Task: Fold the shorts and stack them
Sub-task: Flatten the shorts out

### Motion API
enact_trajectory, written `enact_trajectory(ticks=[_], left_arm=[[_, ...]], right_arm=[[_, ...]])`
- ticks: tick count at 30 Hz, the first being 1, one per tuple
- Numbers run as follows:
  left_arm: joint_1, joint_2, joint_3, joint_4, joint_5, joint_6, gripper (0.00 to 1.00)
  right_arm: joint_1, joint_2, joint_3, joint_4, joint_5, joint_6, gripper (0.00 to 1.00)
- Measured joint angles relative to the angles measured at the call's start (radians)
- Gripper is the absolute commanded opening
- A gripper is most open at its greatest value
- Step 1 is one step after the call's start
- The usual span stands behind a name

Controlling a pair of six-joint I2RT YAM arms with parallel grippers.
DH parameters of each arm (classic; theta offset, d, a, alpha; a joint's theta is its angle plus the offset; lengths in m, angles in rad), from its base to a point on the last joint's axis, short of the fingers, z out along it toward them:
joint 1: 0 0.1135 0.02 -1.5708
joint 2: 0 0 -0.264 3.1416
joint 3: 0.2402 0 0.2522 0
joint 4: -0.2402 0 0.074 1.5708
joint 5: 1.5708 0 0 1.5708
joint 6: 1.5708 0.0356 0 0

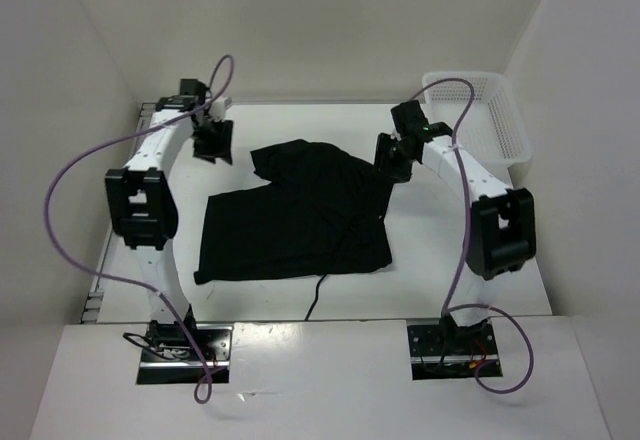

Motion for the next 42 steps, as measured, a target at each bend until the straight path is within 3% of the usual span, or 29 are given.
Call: enact_trajectory(ticks=[5,14,23,31,42], left_arm=[[-0.117,0.278,0.275,0.110,0.050,0.000,0.61],[-0.114,0.575,0.713,0.203,0.044,0.000,0.62],[-0.174,0.754,0.843,0.077,0.040,0.008,0.63],[-0.172,0.758,0.868,0.018,0.027,0.001,0.63],[-0.145,0.758,0.875,-0.026,0.079,0.000,0.63]], right_arm=[[-0.006,0.214,0.164,0.108,0.102,-0.006,0.56],[-0.060,0.397,0.274,0.195,0.185,-0.045,0.60],[-0.135,0.483,0.283,0.203,0.136,-0.062,0.65],[-0.154,0.500,0.283,0.211,0.029,-0.093,0.65],[-0.154,0.418,0.122,0.282,-0.072,-0.115,0.66]])
